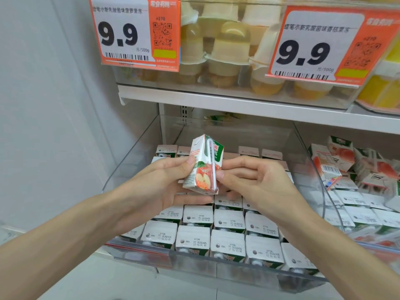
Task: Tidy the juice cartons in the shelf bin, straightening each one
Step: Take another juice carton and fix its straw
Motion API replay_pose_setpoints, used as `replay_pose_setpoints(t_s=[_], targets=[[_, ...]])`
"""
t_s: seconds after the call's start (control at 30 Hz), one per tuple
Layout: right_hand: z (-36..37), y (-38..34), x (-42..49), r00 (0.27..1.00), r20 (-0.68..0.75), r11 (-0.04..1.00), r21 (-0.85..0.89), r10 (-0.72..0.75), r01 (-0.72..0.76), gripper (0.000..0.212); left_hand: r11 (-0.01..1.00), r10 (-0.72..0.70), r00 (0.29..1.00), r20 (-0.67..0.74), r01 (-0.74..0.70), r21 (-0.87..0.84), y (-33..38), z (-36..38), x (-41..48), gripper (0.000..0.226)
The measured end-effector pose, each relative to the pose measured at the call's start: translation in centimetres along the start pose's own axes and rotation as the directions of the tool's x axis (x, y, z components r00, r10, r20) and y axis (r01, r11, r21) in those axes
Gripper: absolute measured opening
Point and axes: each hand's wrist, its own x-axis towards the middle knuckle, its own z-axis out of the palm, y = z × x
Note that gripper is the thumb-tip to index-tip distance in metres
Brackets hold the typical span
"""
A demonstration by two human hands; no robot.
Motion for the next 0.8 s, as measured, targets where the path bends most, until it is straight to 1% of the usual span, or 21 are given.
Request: replay_pose_setpoints(t_s=[0.07,0.17,0.3,0.4,0.5,0.57,0.7,0.8], targets=[[-0.03,-0.08,0.04,1.000,-0.012,1.000,0.010,0.005,-0.004,0.014,1.000,-0.007,1.000,0.012,0.008,-0.026,0.00,-0.04,0.05,0.043],[-0.19,-0.11,0.07,0.999,-0.045,1.000,-0.029,0.005,-0.006,0.008,0.998,-0.009,1.000,0.007,0.009,-0.061,0.01,-0.02,0.08,0.042],[-0.28,-0.38,0.00,0.999,-0.052,0.998,-0.056,0.001,-0.004,0.012,0.994,0.001,1.000,0.000,-0.001,-0.105,0.01,-0.01,-0.02,0.042],[-0.29,-0.47,-0.06,0.999,-0.036,0.998,-0.052,0.018,-0.020,0.017,0.999,0.003,1.000,-0.001,-0.003,-0.054,-0.12,0.06,0.25,0.041],[-0.31,-0.52,-0.20,0.999,0.002,0.997,-0.057,0.043,-0.043,0.030,0.997,0.026,1.000,-0.012,-0.025,0.077,-0.26,0.31,0.40,0.039],[-0.27,-0.56,-0.21,0.998,0.021,0.998,-0.041,0.052,-0.051,0.035,0.990,0.044,0.999,-0.014,-0.042,0.137,-0.44,0.38,0.33,0.037],[-0.30,-0.48,-0.02,0.999,0.018,0.998,-0.043,0.048,-0.047,0.035,0.985,0.057,0.998,-0.015,-0.054,0.166,-0.54,0.25,0.42,0.036],[-0.21,-0.62,-0.05,0.998,0.036,0.998,-0.031,0.046,-0.045,0.028,0.989,0.052,0.998,-0.044,-0.045,0.142,-0.39,0.06,0.58,0.038]])
